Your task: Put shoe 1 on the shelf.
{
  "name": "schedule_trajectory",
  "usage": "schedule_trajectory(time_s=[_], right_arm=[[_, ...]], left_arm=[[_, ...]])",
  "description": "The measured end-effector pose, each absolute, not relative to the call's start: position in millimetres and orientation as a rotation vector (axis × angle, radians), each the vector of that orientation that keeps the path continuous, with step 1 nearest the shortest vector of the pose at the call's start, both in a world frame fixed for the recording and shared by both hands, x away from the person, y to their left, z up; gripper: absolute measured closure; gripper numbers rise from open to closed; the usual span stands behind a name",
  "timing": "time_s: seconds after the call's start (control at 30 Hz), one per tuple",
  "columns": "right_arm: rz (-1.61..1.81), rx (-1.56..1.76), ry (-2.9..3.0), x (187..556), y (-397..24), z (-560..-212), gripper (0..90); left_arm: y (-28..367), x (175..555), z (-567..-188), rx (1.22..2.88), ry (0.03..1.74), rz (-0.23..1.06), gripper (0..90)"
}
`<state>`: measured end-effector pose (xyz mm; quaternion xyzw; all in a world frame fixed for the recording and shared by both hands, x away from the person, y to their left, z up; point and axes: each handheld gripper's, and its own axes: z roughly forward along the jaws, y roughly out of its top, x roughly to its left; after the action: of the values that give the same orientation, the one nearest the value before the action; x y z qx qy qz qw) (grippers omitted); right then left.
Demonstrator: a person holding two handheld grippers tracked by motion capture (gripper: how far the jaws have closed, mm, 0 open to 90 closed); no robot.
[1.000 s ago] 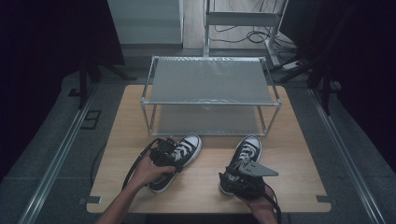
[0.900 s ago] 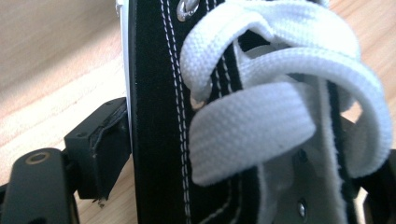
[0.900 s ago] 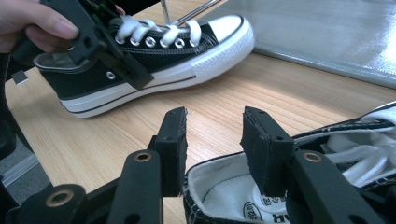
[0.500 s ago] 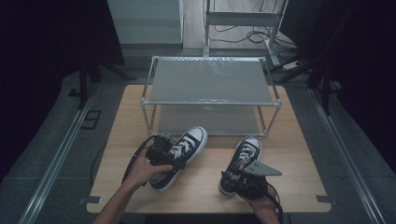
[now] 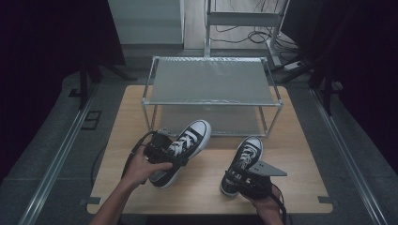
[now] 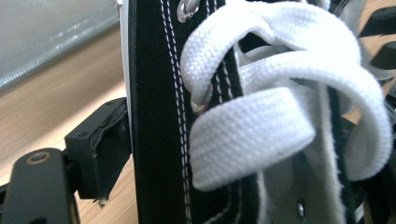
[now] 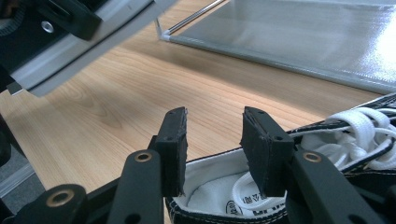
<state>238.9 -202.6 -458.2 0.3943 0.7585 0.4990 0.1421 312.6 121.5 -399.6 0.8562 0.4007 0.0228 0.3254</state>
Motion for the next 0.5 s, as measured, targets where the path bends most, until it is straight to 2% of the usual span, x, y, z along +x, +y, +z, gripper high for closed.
schedule_trajectory(time_s=[0.5], right_arm=[[1.445, 1.138, 2.182, 239.4, -203.5, -458.3, 60.7]], left_arm=[[114.3, 312.6, -358.2, 2.196, 0.981, 0.097, 16.3]])
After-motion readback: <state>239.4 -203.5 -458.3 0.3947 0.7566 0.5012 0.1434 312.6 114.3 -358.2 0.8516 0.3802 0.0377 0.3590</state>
